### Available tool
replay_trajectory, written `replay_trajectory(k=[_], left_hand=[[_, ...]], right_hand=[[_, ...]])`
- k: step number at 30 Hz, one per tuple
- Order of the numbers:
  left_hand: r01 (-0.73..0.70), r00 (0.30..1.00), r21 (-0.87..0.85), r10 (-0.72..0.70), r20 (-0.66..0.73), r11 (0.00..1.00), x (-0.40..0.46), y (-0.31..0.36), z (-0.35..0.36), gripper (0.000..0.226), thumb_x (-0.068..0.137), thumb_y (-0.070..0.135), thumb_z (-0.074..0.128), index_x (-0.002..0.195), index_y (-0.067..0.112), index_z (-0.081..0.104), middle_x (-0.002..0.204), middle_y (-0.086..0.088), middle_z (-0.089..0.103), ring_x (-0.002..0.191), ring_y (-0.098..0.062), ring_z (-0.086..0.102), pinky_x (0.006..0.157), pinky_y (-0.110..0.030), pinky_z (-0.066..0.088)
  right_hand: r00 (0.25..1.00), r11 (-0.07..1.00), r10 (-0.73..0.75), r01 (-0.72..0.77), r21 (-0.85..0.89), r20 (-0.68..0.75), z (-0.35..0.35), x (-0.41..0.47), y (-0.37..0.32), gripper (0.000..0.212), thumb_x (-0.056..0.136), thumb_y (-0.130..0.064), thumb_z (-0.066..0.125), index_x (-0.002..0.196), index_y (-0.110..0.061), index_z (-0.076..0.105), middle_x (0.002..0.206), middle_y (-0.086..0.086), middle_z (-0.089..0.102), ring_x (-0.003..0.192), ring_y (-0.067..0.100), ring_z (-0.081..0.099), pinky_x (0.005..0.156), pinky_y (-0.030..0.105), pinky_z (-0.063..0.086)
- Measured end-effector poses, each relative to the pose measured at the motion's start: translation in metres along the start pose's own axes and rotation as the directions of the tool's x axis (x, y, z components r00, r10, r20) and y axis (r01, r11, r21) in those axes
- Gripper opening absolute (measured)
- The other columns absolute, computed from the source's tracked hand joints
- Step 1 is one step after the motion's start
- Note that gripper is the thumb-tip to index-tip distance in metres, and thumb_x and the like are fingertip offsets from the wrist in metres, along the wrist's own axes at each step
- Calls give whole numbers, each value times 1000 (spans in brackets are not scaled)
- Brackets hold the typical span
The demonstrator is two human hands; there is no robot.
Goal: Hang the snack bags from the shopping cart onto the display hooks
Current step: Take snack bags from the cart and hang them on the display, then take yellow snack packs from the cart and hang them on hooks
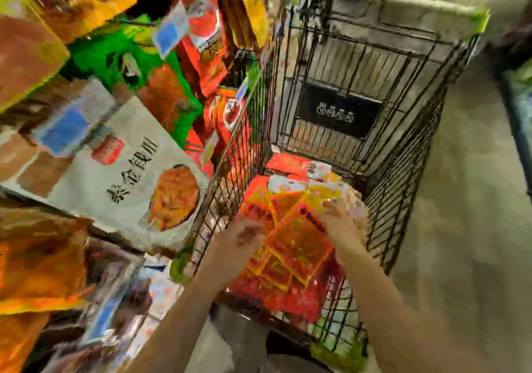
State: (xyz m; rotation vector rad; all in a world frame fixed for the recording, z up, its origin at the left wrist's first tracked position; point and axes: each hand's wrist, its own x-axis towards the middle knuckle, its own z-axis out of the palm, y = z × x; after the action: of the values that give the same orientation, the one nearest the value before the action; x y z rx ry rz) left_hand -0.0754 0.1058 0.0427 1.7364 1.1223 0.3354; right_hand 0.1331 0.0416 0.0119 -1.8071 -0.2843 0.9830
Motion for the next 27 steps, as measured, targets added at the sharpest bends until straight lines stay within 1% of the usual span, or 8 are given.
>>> replay_trajectory(k=[3,5,8,10,14,18,24,27], left_hand=[[93,992,21,-94,82,995,23,-14,16,23,85,22,71,93,39,58,94,24,60,87,3,61,78,-10,46],[166,979,10,-166,119,986,38,-23,26,25,88,16,67,97,36,56,94,21,59,88,3,58,78,-12,46],[276,950,19,-276,147,961,59,-37,41,25,90,16,63,103,35,54,96,18,57,97,-11,59,87,-24,47],[340,924,39,-342,173,940,69,-46,50,26,92,19,62,116,27,56,102,10,57,102,-15,57,91,-28,46],[337,891,198,-380,248,920,106,-61,67,36,94,29,58,130,24,51,121,7,52,111,-9,49,100,-34,44],[199,926,318,-284,249,927,179,-84,94,49,89,48,55,128,20,54,125,4,54,118,-18,52,101,-36,42],[23,944,320,-126,305,947,274,-112,142,72,82,47,62,141,11,42,144,-10,45,133,-25,42,110,-35,32],[-106,902,570,-162,401,815,285,-135,165,89,78,70,40,148,16,31,155,-11,29,142,-28,27,117,-40,20]], right_hand=[[987,988,156,-156,14,31,4,33,46,14,68,-1,68,72,-14,67,75,13,65,74,30,60,70,43,51],[969,969,245,-245,26,19,6,52,82,15,66,-6,71,77,-14,65,84,11,66,83,30,61,77,44,50],[910,908,403,-411,-80,-101,1,87,156,95,41,-52,79,127,-20,53,121,7,63,113,28,60,99,46,48],[849,841,507,-526,-131,-150,-3,95,182,117,38,-61,75,141,-17,40,132,13,57,121,33,55,102,48,45],[746,723,632,-665,-188,-211,4,76,138,99,79,-46,71,152,-16,11,145,20,40,131,40,42,108,47,37],[766,778,594,-625,-65,-248,13,98,162,97,80,-42,73,152,-17,14,146,14,43,133,35,42,111,41,33],[754,802,587,-591,86,-295,15,123,189,99,69,-38,82,147,-21,23,132,-4,52,124,26,51,107,40,39],[744,790,613,-590,167,-268,18,123,201,95,71,-33,82,147,-19,27,136,2,53,122,25,53,106,43,42]])
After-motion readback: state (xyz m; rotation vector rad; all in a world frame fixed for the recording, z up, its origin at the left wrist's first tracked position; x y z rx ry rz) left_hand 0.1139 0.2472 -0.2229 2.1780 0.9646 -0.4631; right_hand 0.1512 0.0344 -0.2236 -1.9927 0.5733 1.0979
